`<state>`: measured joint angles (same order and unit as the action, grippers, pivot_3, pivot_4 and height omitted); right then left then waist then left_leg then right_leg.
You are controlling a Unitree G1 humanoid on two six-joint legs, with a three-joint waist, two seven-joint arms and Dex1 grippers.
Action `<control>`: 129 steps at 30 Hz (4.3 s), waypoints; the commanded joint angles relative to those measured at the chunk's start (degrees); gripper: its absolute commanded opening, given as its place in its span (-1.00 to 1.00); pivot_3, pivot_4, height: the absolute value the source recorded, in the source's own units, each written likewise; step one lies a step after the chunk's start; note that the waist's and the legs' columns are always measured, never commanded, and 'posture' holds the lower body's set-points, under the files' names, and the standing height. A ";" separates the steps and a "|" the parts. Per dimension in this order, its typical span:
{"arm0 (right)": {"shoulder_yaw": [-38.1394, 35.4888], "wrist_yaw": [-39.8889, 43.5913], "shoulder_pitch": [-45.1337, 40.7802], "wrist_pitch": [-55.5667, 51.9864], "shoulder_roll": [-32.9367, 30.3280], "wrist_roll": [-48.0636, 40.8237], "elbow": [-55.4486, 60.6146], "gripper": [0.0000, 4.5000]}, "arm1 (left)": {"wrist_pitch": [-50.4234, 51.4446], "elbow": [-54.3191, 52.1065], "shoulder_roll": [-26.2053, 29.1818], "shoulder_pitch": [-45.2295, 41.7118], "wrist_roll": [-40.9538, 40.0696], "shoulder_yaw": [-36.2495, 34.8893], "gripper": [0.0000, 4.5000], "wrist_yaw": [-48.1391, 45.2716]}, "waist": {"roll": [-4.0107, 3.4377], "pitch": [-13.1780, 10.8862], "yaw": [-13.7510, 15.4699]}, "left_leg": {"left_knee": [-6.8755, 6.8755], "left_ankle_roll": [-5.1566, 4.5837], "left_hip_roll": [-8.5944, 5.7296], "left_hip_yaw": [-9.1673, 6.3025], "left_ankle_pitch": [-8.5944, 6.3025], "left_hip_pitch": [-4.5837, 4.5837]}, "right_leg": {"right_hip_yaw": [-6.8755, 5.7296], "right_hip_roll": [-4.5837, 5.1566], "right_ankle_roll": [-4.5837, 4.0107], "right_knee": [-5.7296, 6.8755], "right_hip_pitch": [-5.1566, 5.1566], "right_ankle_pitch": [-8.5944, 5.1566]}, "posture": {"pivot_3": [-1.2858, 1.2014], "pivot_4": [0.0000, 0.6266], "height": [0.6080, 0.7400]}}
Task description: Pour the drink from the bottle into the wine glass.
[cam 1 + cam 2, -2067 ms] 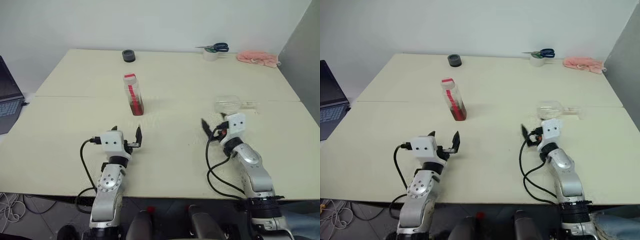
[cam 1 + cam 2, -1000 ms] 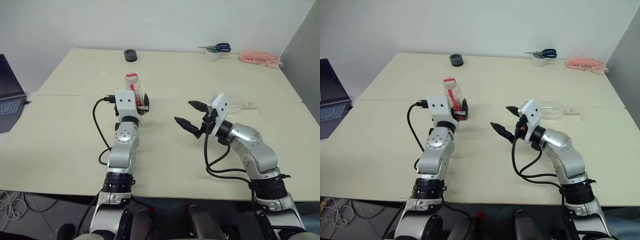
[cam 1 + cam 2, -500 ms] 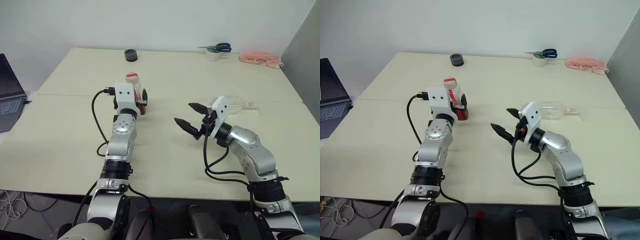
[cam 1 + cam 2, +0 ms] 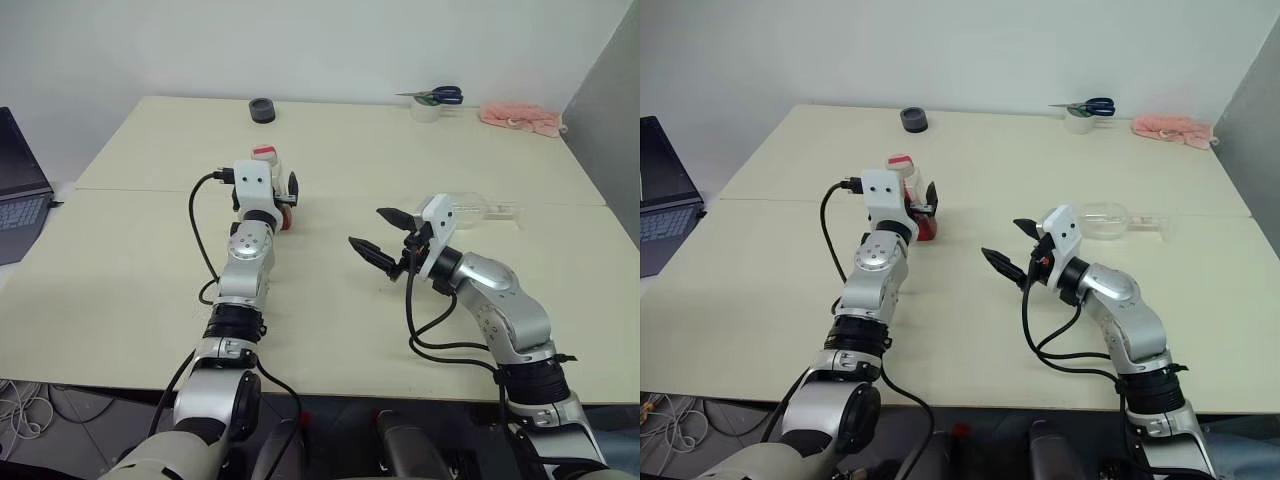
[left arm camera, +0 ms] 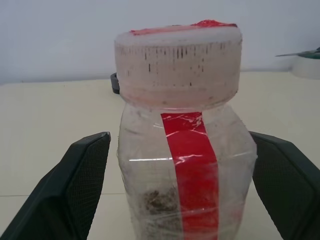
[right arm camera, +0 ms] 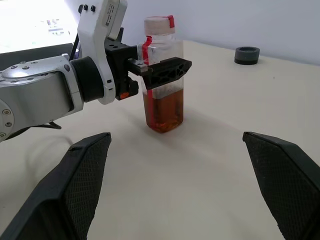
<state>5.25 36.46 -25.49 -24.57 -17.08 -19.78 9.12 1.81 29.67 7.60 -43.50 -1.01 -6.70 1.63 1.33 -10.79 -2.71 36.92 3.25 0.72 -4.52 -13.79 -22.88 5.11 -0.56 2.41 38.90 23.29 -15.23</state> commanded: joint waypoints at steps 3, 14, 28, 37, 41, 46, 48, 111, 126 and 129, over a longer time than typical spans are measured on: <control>-0.85 -0.03 0.03 -0.41 -0.25 -1.04 2.46 1.00 | -3.20 -0.67 0.44 -2.48 0.17 0.22 0.99 -0.23 | 0.00 0.00 0.00 | 0.00 0.00 0.00 0.00 0.00 0.00 | 0.00 0.00 0.00 0.00 0.00 0.00 | 0.03 -0.52 1.00; -0.60 0.01 0.21 -0.56 -0.11 -0.96 2.57 1.00 | -2.93 0.17 0.32 -2.60 0.10 0.50 0.74 -0.98 | 0.00 0.00 0.00 | 0.00 0.00 0.00 0.00 0.00 0.00 | 0.00 0.00 0.00 0.01 0.00 0.00 | 0.03 -0.52 1.00; -0.98 -0.68 -1.74 -1.14 0.42 -1.20 2.29 1.00 | -3.18 -0.59 0.58 -1.61 -0.41 0.62 -0.05 -2.86 | 0.00 0.00 -0.02 | 0.00 0.00 0.00 0.00 0.00 0.01 | 0.00 0.00 0.00 0.02 0.00 0.00 | 0.03 -0.52 1.00; -0.50 -3.78 -14.24 -15.92 -0.77 -3.62 8.52 1.00 | 4.33 -17.02 3.00 4.26 -8.47 1.65 -0.05 -17.39 | -0.01 0.00 -0.16 | -0.03 0.01 0.01 -0.08 0.00 -0.05 | -0.08 0.03 -0.02 0.07 0.06 0.01 | 0.03 -0.52 1.00; -2.88 -8.49 -22.25 -25.51 1.79 -7.00 8.30 1.00 | 7.58 -27.75 6.64 10.11 -11.70 3.45 -0.05 -25.26 | -0.04 -0.02 -0.69 | -0.07 0.01 0.02 -0.05 0.00 -0.06 | -0.02 0.06 -0.04 0.12 0.15 0.02 | 0.03 -0.52 1.00; -0.90 -13.98 -24.16 -28.64 3.96 -4.04 5.00 1.00 | 8.47 -30.20 7.27 11.13 -12.13 5.24 -0.05 -28.26 | -0.04 -0.02 -0.04 | 0.00 0.00 0.01 -0.14 0.00 -0.06 | -0.16 0.06 -0.06 0.10 0.09 0.02 | 0.03 -0.52 1.00; -0.28 -14.76 -23.93 -28.63 4.66 -3.58 5.02 1.00 | 8.72 -30.39 6.89 10.55 -12.17 5.70 -0.05 -28.62 | -0.04 -0.02 -0.01 | 0.03 0.00 -0.04 -0.08 0.01 -0.08 | -0.11 0.10 -0.05 0.09 0.09 0.02 | 0.03 -0.52 1.00; 9.21 29.68 -27.81 -9.04 -4.88 -3.56 -10.15 -0.13 | 15.40 -35.97 5.28 13.28 -15.37 10.66 -0.05 -32.97 | -0.06 -0.05 -0.58 | -0.04 -0.02 -0.03 -0.04 0.00 -0.08 | -0.08 0.07 -0.04 0.04 0.12 0.01 | 0.03 -0.52 1.00; 5.23 24.90 -28.23 -8.25 -2.65 -2.06 -12.02 0.97 | 16.32 -34.68 5.42 12.30 -15.15 11.01 -0.05 -33.63 | -0.06 -0.06 -0.51 | -0.03 -0.02 -0.02 -0.09 0.00 -0.08 | -0.11 0.09 -0.04 0.06 0.12 0.02 | 0.03 -0.52 1.00; 3.10 24.22 -27.34 -9.85 -2.38 -4.13 -9.83 1.00 | 17.36 -34.13 6.00 11.91 -13.69 11.55 -0.05 -32.83 | -0.06 -0.06 -0.45 | -0.02 -0.01 -0.04 -0.07 0.00 -0.09 | -0.10 0.12 -0.04 0.06 0.12 0.02 | 0.03 -0.52 1.00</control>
<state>9.24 59.52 -52.32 -34.28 -20.64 -19.67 -5.97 18.67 -3.84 13.50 -29.70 -15.54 4.75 -32.10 1.27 -10.85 -3.16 36.90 3.24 0.67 -4.59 -13.79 -22.98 5.01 -0.44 2.37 38.94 23.41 -15.21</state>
